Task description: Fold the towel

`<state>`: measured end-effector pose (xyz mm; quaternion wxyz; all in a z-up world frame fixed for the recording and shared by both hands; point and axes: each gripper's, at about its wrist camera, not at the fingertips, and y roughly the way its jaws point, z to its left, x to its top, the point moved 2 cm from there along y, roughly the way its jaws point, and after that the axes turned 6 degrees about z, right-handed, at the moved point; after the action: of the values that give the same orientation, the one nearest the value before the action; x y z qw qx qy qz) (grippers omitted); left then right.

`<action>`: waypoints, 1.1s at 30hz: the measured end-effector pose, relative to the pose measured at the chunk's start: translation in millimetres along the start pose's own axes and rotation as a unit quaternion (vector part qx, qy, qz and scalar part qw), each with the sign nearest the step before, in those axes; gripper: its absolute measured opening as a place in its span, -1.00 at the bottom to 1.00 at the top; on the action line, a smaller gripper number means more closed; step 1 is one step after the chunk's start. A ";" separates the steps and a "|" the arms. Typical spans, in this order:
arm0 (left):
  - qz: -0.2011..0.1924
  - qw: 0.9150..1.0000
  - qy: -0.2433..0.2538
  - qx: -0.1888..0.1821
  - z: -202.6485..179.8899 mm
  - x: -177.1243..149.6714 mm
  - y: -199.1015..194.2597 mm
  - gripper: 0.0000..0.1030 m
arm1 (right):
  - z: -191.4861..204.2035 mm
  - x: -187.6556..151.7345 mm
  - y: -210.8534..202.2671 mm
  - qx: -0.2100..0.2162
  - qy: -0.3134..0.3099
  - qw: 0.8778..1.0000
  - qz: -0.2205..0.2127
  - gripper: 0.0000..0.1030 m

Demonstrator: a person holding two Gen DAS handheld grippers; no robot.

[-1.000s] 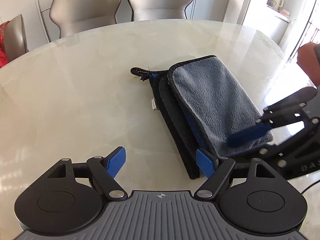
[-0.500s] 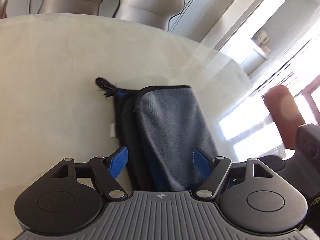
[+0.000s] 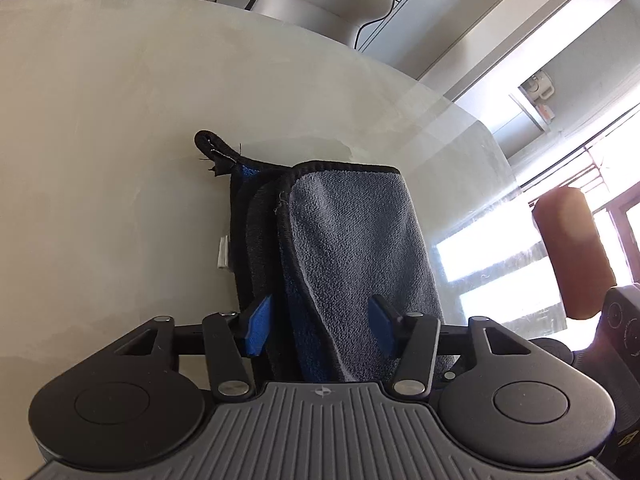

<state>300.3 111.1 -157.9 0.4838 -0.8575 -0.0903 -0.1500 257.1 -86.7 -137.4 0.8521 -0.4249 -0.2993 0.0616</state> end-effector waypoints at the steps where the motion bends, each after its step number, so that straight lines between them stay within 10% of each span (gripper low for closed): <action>1: -0.002 1.000 -0.006 0.000 0.6 -0.5 -1.2 -0.15 | 0.1 -0.2 -0.3 0.000 0.000 1.000 0.000 -0.30; 14: -0.010 1.000 -0.016 0.014 -6.2 0.8 4.7 -0.07 | 0.1 0.3 -0.6 0.001 0.001 1.000 -0.002 -0.30; 20: -0.019 0.999 -0.003 0.029 -8.3 1.0 4.9 -0.83 | 0.2 0.6 -0.2 0.003 0.004 1.000 -0.003 -0.30; 23: -0.026 0.999 -0.003 0.027 -5.0 1.8 0.3 -0.89 | 0.7 0.8 -0.1 0.002 0.006 1.000 -0.004 -0.30; 29: -0.025 0.999 0.007 0.038 -4.5 0.1 0.1 -0.90 | 2.2 1.8 -0.4 0.001 0.006 1.000 -0.003 -0.30; 33: -0.017 0.998 0.002 0.060 -0.6 -1.8 1.7 -0.54 | 2.2 2.3 0.1 0.001 0.007 1.000 -0.002 -0.30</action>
<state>299.0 109.7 -159.6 0.5317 -0.8250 -0.1126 -0.1548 257.8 -84.3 -135.4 0.8548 -0.4237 -0.2940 0.0575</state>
